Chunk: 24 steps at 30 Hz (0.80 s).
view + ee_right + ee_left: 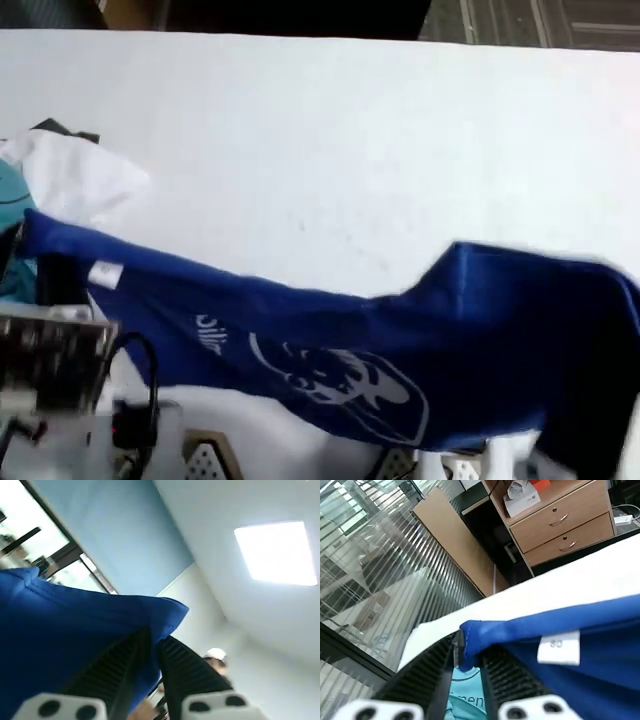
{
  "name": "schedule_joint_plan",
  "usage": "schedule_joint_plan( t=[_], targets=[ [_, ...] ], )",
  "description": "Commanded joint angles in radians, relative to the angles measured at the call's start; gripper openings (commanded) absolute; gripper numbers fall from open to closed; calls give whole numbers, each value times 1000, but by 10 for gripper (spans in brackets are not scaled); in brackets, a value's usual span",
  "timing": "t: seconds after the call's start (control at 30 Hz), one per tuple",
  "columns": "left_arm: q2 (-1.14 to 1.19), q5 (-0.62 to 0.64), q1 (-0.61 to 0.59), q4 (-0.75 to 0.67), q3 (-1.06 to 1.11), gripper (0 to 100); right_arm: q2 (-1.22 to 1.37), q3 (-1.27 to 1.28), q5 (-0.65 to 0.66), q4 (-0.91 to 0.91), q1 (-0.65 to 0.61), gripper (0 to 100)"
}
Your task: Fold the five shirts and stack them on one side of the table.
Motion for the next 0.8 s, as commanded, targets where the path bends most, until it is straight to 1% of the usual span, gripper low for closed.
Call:
schedule_joint_plan(
  t=[0.0, 0.07, 0.2, 0.33, 0.47, 0.63, 0.77],
  targets=[
    [77, 5, -6, -115, 117, 24, 93, 141, -14, -77, 5, 22],
    [126, 5, -6, -176, 189, 24, 116, 227, -48, -140, 7, 22],
    [256, 5, -5, -304, 278, 24, 191, 419, -58, -282, 10, 22],
    [427, 6, -3, -402, 292, 24, 286, 580, -60, -398, 10, 22],
    [621, 8, 48, -480, 288, 24, 407, 704, -61, -486, 7, 22],
    [868, 5, 153, -612, 285, 24, 613, 772, -61, -604, 5, 22],
    [1031, 2, 183, -730, 277, 24, 828, 743, -60, -687, 7, 22]
  ],
)
